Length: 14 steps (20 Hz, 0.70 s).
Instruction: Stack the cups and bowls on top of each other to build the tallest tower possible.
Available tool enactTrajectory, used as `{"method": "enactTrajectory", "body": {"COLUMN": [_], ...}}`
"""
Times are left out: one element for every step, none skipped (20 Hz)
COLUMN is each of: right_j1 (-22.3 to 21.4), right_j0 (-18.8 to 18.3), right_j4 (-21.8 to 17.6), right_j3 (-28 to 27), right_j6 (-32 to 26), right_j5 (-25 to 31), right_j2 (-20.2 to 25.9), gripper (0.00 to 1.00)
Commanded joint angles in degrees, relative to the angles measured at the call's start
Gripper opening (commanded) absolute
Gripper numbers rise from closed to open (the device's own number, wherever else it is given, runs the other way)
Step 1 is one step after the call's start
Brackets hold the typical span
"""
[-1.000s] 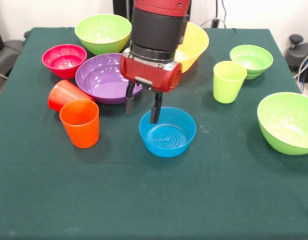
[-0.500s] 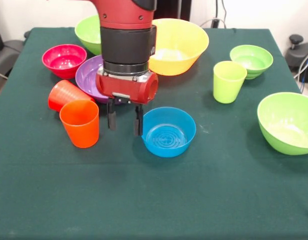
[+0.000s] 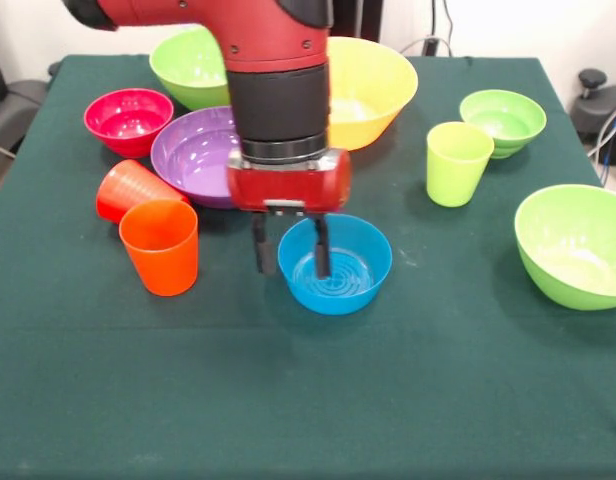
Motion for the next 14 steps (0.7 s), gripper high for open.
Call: {"method": "enactTrajectory", "body": {"right_j1": [2.46, 2.37, 2.37, 2.31, 2.38, 2.45, 2.9, 3.25, 3.78, 3.75, 3.58, 3.27, 2.75, 2.79], "right_j0": [-0.28, -0.53, -0.76, -0.77, -0.96, -1.14, -1.71, -2.15, -2.95, -3.39, -3.85, -3.83, -3.79, -3.56], "right_j4": [-5.38, -5.72, -6.03, -6.36, -6.54, -6.72, -7.1, -7.33, -7.79, -8.0, -8.08, -8.33, -8.63, -8.83], "right_j3": [2.8, 3.57, 3.78, 4.12, 4.06, 4.0, 3.95, 3.79, 3.66, 3.73, 4.11, 4.35, 4.53, 4.06], "right_j6": [-16.3, -16.05, -16.0, -15.67, -15.83, -16.0, -17.02, -17.81, -19.62, -20.06, -20.04, -19.54, -19.01, -18.77], "right_j5": [6.91, 6.44, 6.46, 6.25, 6.54, 6.83, 7.19, 7.71, 8.49, 8.88, 9.35, 9.62, 9.87, 10.39], "right_j2": [8.49, 8.53, 8.72, 8.71, 9.05, 9.38, 10.22, 10.93, 12.05, 12.54, 12.76, 12.56, 12.34, 12.35], "gripper": [1.0, 1.0, 1.0, 1.0, 1.0, 1.0, 1.0, 1.0, 1.0, 1.0, 1.0, 1.0, 1.0, 1.0]}}
